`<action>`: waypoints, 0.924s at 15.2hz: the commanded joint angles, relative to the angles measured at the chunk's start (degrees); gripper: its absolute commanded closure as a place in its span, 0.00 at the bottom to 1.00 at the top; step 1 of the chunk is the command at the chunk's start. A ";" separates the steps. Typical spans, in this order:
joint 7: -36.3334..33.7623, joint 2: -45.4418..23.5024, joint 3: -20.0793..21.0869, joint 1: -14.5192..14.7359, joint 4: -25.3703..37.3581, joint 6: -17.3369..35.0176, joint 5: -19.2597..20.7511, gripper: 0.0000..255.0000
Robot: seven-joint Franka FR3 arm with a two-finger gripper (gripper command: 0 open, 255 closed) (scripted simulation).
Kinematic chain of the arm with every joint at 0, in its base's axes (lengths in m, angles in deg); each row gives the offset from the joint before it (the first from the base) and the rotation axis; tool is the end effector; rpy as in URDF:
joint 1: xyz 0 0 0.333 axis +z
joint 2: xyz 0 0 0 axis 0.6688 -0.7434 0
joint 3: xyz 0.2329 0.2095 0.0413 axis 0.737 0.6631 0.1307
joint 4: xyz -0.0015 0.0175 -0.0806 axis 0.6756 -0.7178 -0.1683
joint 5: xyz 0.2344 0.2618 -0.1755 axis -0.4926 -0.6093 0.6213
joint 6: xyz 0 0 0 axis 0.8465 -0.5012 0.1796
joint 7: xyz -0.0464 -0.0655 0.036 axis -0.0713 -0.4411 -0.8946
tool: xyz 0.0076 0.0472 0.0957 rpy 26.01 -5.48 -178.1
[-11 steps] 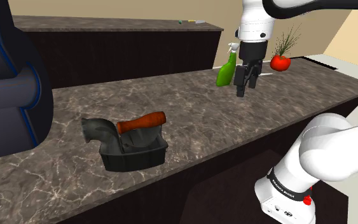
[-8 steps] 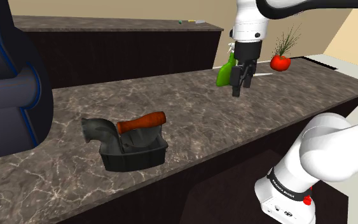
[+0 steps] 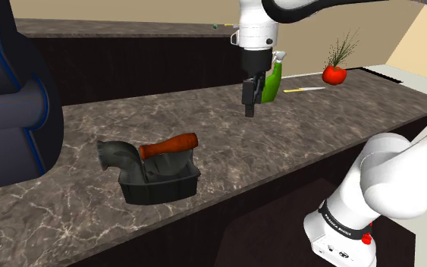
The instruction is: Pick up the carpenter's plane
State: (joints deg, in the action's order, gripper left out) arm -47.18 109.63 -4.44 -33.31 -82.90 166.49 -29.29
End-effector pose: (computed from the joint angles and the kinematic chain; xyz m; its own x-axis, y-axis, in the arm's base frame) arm 0.3736 0.1044 0.5263 0.9231 0.3315 -0.1949 0.3296 -0.9431 -0.0429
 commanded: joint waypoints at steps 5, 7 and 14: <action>5.69 -9.28 3.25 4.27 8.23 2.58 -0.85 0.00; 7.43 -12.10 4.45 5.61 10.98 3.17 -0.95 0.00; 13.14 -21.11 8.95 10.13 20.80 4.26 -0.54 0.00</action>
State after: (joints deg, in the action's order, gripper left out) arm -34.80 90.13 3.76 -23.89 -63.49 170.23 -30.01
